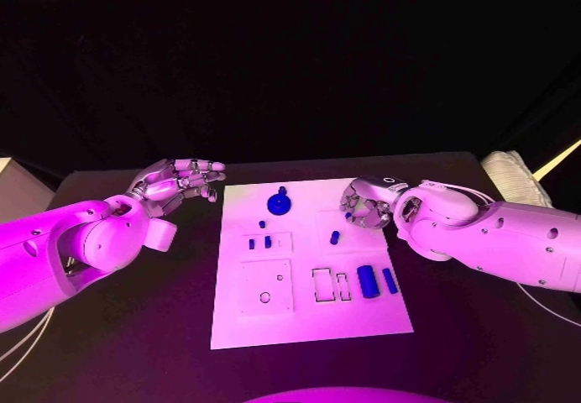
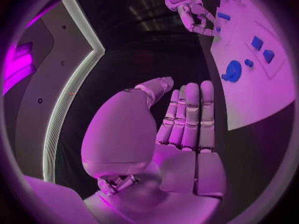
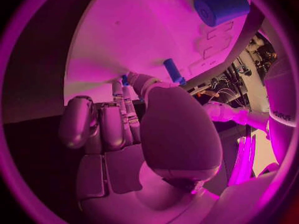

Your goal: Assemble the parts on the task board

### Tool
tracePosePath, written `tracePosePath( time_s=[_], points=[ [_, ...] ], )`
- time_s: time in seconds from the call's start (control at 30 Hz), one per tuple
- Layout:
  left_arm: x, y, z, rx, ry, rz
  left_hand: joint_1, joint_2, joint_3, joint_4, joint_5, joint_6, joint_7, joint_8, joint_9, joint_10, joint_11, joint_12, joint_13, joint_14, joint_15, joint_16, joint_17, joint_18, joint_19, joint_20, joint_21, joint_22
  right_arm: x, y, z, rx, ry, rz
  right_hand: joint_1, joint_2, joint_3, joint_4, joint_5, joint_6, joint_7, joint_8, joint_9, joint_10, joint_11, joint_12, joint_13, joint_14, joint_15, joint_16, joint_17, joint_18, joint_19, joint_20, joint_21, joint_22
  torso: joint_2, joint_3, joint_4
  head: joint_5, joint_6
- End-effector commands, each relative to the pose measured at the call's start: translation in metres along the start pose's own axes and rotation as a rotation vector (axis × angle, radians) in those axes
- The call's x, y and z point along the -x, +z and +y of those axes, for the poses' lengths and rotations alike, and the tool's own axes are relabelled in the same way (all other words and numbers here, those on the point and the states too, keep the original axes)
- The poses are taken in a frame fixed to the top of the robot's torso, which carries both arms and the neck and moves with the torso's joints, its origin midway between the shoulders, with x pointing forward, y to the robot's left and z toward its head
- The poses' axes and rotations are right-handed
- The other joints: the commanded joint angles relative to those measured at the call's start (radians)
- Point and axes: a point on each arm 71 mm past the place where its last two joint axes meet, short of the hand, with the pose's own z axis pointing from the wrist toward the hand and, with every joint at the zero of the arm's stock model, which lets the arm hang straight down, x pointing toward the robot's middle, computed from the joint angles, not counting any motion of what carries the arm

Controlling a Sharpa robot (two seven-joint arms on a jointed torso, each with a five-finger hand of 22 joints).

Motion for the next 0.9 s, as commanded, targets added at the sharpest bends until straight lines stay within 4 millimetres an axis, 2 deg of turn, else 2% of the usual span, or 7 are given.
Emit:
tracePosePath(
  time_s=[0.03,0.3,0.47,0.9],
  points=[
    [-0.0030,-0.0002,-0.0013,-0.016,-0.013,0.018,-0.008,0.005,-0.004,-0.001,-0.001,0.003,-0.001,0.007,0.000,-0.008,0.000,0.006,0.000,-0.003,0.002,-0.005,-0.002,0.015,0.003,0.003,-0.005,-0.002,-0.0050,0.0010,0.0010,-0.013,-0.036,0.023,0.008,0.015,0.028,-0.010,-0.007,0.018,-0.002,0.008,0.005,0.018,-0.002,0.007,-0.001,0.053,-0.003,0.011,0.001,-0.013,0.000,0.003,0.021,0.021,0.001,0.0006,0.0021,0.000,-0.003],
    [-0.0035,-0.0011,-0.0012,-0.011,-0.006,0.023,-0.009,0.004,-0.005,0.000,-0.002,0.002,-0.001,0.008,0.000,-0.009,0.000,0.007,0.000,-0.003,0.002,-0.007,-0.003,0.015,0.005,0.003,-0.007,-0.004,-0.0094,0.0019,0.0043,-0.014,-0.056,0.053,0.003,0.036,0.083,-0.052,-0.004,0.070,-0.015,0.038,0.030,0.072,-0.019,0.023,0.008,0.052,-0.015,0.029,0.002,-0.021,0.010,-0.003,0.080,0.089,0.001,0.0012,-0.0008,0.003,-0.009],
    [-0.0031,-0.0013,-0.0011,-0.009,-0.004,0.021,-0.005,0.004,-0.008,-0.004,-0.002,-0.005,0.002,0.006,-0.001,-0.019,0.002,0.007,-0.002,0.000,0.003,-0.008,-0.005,0.015,0.011,0.002,-0.011,-0.009,-0.0111,0.0013,0.0060,-0.023,-0.090,0.065,0.007,0.058,0.114,-0.101,-0.009,0.095,-0.024,0.061,0.054,0.115,-0.033,0.029,0.020,0.050,-0.029,0.035,-0.004,-0.036,0.032,-0.014,0.152,0.170,0.000,0.0019,-0.0002,0.001,-0.013],
    [-0.0011,-0.0020,-0.0007,-0.003,0.004,0.018,-0.006,0.003,-0.012,-0.004,-0.003,-0.015,0.007,0.003,-0.003,-0.031,0.006,0.008,-0.003,0.002,0.005,-0.010,-0.007,0.015,0.018,0.004,-0.017,-0.014,-0.0085,-0.0001,0.0110,-0.036,-0.120,0.012,-0.007,0.061,0.153,-0.147,-0.011,0.098,-0.024,0.067,0.077,0.137,-0.035,0.018,0.034,0.047,-0.031,0.038,-0.016,-0.047,0.046,-0.020,0.202,0.227,-0.001,0.0013,-0.0003,-0.002,-0.014]
  ],
)
